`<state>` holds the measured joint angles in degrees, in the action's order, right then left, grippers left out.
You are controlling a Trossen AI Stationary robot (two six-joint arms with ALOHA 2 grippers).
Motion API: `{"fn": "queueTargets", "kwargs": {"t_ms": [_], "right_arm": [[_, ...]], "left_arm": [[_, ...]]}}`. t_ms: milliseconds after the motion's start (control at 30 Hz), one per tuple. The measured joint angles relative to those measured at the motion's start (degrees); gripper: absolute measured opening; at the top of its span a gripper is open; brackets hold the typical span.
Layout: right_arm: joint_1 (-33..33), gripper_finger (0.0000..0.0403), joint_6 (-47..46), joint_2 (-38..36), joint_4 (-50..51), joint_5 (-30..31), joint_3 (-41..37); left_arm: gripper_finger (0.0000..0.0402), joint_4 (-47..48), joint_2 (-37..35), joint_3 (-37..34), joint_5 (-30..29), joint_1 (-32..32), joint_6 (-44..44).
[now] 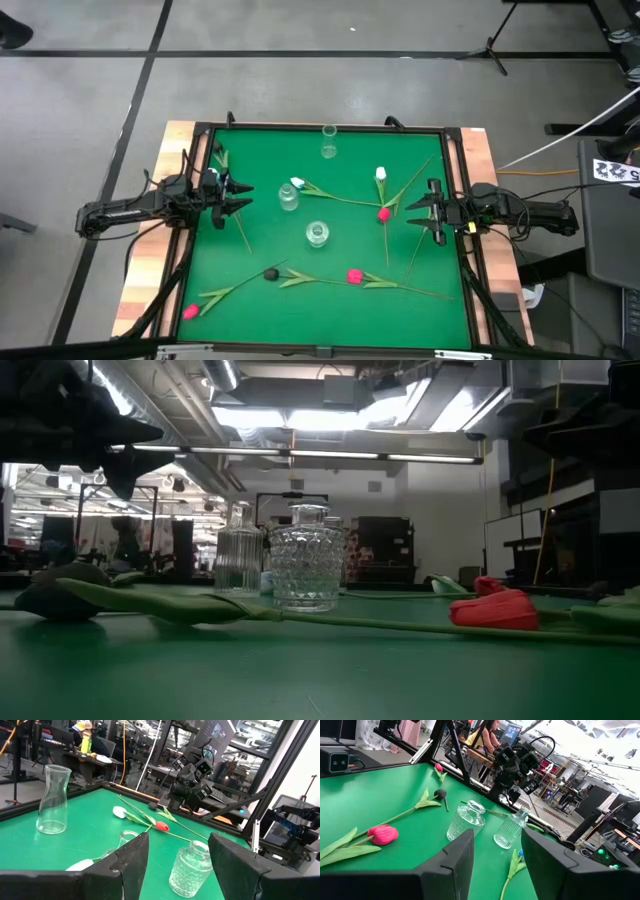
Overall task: Sort flowers into vase by color
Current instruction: Put the top left black flower into the top transparent vase
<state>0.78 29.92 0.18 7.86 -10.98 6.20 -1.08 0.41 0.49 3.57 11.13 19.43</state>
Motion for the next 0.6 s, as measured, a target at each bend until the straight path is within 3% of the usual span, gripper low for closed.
{"fn": "queueTargets", "kwargs": {"t_ms": [300,600], "right_arm": [[0.0,0.0166,-0.85,0.0,-1.84,1.73,0.0],[0.0,0.0166,-28.44,0.0,-1.86,-0.92,0.0]], "left_arm": [[0.0203,0.02,0.0,0.0,0.0,0.01,-0.18],[0.0203,-0.05,0.02,0.0,-0.04,0.0,-0.35]]}}
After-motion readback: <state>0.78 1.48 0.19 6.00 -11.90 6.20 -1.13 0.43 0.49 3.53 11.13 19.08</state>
